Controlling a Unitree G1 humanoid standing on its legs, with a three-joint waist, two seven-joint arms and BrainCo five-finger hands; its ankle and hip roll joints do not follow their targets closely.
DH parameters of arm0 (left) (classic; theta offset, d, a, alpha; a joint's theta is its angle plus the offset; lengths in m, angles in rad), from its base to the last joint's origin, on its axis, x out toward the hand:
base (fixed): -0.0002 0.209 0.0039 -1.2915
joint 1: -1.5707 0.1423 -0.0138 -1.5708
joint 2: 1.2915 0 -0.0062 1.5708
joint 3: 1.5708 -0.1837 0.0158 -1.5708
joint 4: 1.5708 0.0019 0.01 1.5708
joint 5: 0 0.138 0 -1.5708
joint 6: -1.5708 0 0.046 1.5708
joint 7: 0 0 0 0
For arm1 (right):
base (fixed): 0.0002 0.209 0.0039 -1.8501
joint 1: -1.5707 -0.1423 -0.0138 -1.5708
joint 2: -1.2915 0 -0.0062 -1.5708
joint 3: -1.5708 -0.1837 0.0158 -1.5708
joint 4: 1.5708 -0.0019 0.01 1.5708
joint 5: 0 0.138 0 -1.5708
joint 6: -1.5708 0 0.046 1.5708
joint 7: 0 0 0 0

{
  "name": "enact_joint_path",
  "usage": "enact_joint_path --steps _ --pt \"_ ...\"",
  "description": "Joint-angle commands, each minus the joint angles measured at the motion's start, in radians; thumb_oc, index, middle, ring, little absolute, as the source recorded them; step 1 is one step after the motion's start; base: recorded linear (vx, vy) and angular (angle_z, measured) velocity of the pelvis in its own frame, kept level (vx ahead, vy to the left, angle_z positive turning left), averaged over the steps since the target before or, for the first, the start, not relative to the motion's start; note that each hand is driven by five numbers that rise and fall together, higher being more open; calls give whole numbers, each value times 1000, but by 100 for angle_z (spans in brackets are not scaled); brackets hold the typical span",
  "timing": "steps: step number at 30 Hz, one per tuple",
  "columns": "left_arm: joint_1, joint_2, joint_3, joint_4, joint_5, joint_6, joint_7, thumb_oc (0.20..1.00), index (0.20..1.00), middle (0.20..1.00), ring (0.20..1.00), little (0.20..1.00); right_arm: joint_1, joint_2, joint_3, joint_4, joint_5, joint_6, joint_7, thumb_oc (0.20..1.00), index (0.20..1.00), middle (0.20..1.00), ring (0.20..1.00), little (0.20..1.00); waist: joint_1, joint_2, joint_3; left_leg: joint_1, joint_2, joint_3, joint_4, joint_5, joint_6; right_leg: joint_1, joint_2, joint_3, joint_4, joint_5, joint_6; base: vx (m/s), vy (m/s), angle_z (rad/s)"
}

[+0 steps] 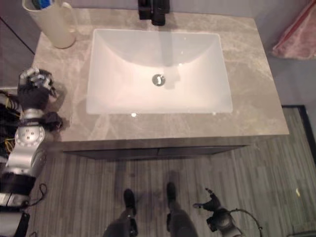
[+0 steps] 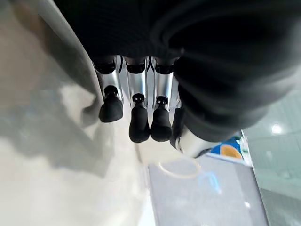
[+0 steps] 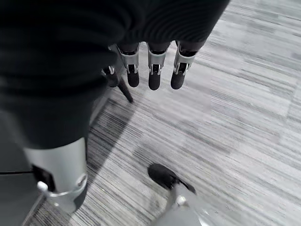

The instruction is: Put brush and paste in cup on sink, flatten towel.

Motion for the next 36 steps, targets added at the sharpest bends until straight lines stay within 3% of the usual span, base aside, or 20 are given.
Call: enact_joint_path --steps 1,10,12,14,15,17,18,19,20,26,30,32,33,35,36 --pt "-29 -2 38 -28 -4 -78 -29 200 200 200 200 200 31 -9 -24 36 -28 5 -11 1000 1000 1000 1000 1000 18 -24 -52 79 19 -2 5 -85 -20 9 -150 -6 -1 64 114 17 74 12" --pt "163 -9 127 -150 33 -71 -113 200 200 200 200 200 93 3 -95 11 -32 1 22 1000 1000 1000 1000 1000 18 -26 -95 164 -59 -2 5 -131 35 78 -210 5 29 118 134 4 154 5" --pt "222 2 164 -176 -3 -77 -146 200 200 200 200 200 89 22 -116 21 -10 1 30 1000 1000 1000 1000 1000 23 -16 -98 203 -79 13 8 -148 60 38 -218 25 145 117 134 -36 304 -18" --pt "229 -27 167 -180 -17 -74 -145 200 200 200 200 200 93 21 -94 1 -24 -1 40 1000 1000 1000 1000 1000 13 -4 -79 240 -78 17 10 -156 70 15 -149 48 212 68 111 -3 278 -48" --pt "208 -37 144 -175 -10 -76 -152 200 200 200 200 200 95 14 -90 8 -1 -11 41 1000 1000 1000 1000 1000 -15 11 -74 250 -87 6 11 -156 83 -27 -35 115 234 2 78 20 219 -23" --pt "205 -47 142 -169 -1 -74 -155 200 200 200 200 200 107 15 -90 33 13 -20 38 1000 1000 1000 1000 1000 -19 15 -95 253 -103 12 6 -158 91 -50 20 103 203 2 47 67 129 73" --pt "200 -51 145 -167 4 -71 -149 200 200 200 200 200 119 12 -93 33 11 -23 36 1000 1000 1000 1000 1000 -20 18 -95 267 -113 11 5 -163 92 -81 47 53 188 21 37 159 20 66" --pt "199 -65 144 -168 12 -68 -143 200 200 200 200 200 133 11 -101 33 9 -19 36 1000 1000 1000 1000 1000 -24 22 -90 292 -124 10 9 -175 90 -102 41 -35 183 36 34 221 -28 19" --pt "207 -83 140 -165 15 -67 -151 200 200 200 200 200 140 8 -99 33 3 -17 37 1000 1000 1000 1000 1000 -28 24 -93 315 -128 9 16 -189 89 -85 24 -73 175 38 33 173 -35 -41" --pt "233 -124 129 -157 -3 -71 -172 200 200 200 200 200 149 -31 -84 41 -25 -18 43 1000 1000 1000 1000 1000 -32 53 -147 328 -107 26 49 -215 71 39 72 -29 60 14 2 157 -107 21" --pt "207 -149 109 -146 -12 -77 -165 200 200 200 200 200 146 -51 -98 28 -16 -25 34 1000 1000 1000 1000 1000 -39 66 -140 300 -96 32 131 -227 51 62 78 -26 43 -3 -13 34 -74 -5" --pt "189 -169 87 -150 -21 -83 -172 200 200 200 200 200 138 -73 -110 29 -16 -26 23 1000 1000 1000 1000 1000 -41 64 -119 227 -77 30 282 -208 12 98 68 -36 24 -13 -31 3 -102 1" --pt "188 -170 87 -149 -21 -83 -172 200 200 200 200 200 138 -73 -111 29 -16 -26 23 1000 1000 1000 1000 1000 -42 64 -118 223 -76 28 289 -210 11 99 68 -37 24 -13 -32 -1 -54 13" --pt "163 -181 67 -147 -22 -82 -172 200 200 200 200 200 143 -87 -126 25 -23 -23 11 1000 1000 1000 1000 1000 -51 64 -102 167 -16 54 312 -154 -20 122 45 -52 15 -30 -36 16 6 13" --pt "162 -182 66 -146 -22 -82 -172 200 200 200 200 200 144 -87 -127 25 -23 -23 11 1000 1000 1000 1000 1000 -51 64 -101 168 -16 53 312 -155 -20 123 45 -52 15 -31 -36 64 85 30"
